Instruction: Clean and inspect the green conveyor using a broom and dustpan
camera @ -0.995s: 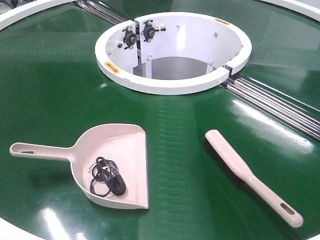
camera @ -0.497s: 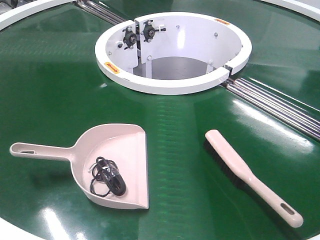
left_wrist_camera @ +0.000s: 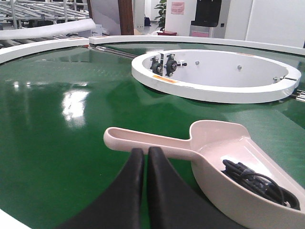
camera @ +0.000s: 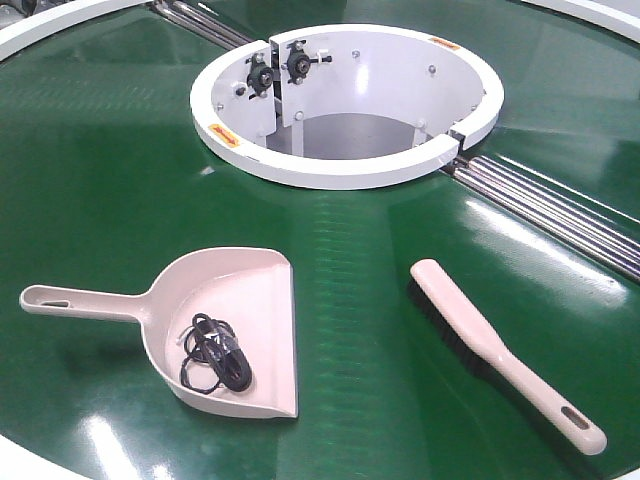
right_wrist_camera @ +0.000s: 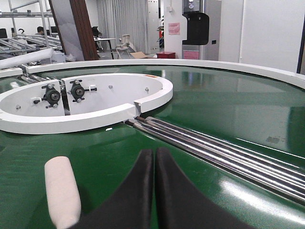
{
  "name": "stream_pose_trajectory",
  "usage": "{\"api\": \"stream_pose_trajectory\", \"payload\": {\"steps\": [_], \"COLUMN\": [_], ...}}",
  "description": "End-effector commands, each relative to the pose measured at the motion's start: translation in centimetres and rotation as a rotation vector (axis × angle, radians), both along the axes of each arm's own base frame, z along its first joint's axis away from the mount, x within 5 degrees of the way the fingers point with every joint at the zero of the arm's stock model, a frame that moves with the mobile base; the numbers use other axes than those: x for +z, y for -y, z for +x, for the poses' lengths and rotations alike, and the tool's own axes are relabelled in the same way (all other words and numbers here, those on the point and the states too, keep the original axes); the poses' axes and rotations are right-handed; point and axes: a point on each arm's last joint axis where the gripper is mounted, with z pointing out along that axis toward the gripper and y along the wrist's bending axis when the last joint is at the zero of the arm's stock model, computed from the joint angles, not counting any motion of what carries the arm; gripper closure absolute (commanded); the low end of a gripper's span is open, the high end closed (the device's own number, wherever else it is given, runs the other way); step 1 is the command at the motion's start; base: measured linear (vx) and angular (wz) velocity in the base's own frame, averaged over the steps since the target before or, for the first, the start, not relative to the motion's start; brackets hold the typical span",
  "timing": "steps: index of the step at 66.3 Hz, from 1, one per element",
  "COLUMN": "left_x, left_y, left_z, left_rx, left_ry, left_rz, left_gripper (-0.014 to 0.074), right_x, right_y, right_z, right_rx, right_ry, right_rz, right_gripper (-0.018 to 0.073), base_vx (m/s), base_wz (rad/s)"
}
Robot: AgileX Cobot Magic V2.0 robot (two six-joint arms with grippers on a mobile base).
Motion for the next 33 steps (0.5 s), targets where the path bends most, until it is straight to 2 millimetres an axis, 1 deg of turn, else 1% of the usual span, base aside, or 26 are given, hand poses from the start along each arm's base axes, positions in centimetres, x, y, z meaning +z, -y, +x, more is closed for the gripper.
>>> {"api": "stream_pose_trajectory", "payload": {"steps": [1, 33], "left_x": [-0.36, -0.36], "left_y": [0.08, 0.08], "left_z": [0.03, 0.03], "left_rx": [-0.010, -0.010], "left_ry": [0.052, 0.052], "left_rz": [-0.012, -0.012], "left_gripper": [0.0604, 0.0604], "right_x": [0.05, 0.05], "right_y": [0.02, 0.02], "right_z": [-0.08, -0.08], "right_rx": [-0.005, -0.005], "right_ry": [0.073, 0.073], "right_rz": [-0.003, -0.003], "right_gripper": [0.0569, 0.0569], "base_vx": [0.00, 0.00], "base_wz": [0.00, 0.00]}}
